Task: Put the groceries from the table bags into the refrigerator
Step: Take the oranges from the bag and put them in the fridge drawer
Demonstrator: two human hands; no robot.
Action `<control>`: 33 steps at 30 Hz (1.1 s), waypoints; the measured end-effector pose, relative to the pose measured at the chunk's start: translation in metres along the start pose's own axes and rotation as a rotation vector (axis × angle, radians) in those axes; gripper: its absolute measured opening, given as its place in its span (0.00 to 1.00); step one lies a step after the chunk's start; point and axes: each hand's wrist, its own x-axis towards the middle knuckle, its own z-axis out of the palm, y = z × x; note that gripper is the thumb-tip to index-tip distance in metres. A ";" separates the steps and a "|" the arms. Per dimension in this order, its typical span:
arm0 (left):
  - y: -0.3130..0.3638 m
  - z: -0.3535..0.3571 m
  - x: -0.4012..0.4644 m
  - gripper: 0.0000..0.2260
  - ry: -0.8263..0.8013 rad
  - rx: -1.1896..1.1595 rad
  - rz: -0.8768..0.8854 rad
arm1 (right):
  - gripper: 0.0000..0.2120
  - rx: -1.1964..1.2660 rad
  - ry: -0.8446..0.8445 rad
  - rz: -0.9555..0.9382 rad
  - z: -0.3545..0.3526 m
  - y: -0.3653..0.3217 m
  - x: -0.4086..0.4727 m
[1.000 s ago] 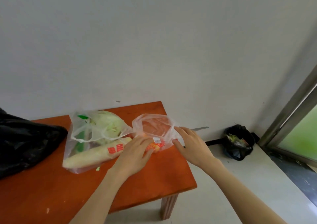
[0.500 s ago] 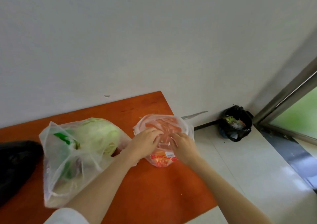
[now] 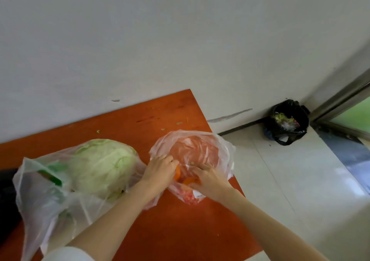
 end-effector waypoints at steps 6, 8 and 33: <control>0.008 0.017 0.011 0.19 -0.107 0.127 -0.013 | 0.25 0.023 -0.049 -0.107 0.008 0.006 0.004; 0.008 0.018 0.012 0.22 -0.129 0.160 -0.069 | 0.22 0.000 -0.066 -0.157 0.011 0.007 0.004; 0.015 -0.037 -0.009 0.31 0.312 -0.308 -0.249 | 0.33 0.174 0.175 -0.030 -0.034 -0.008 -0.021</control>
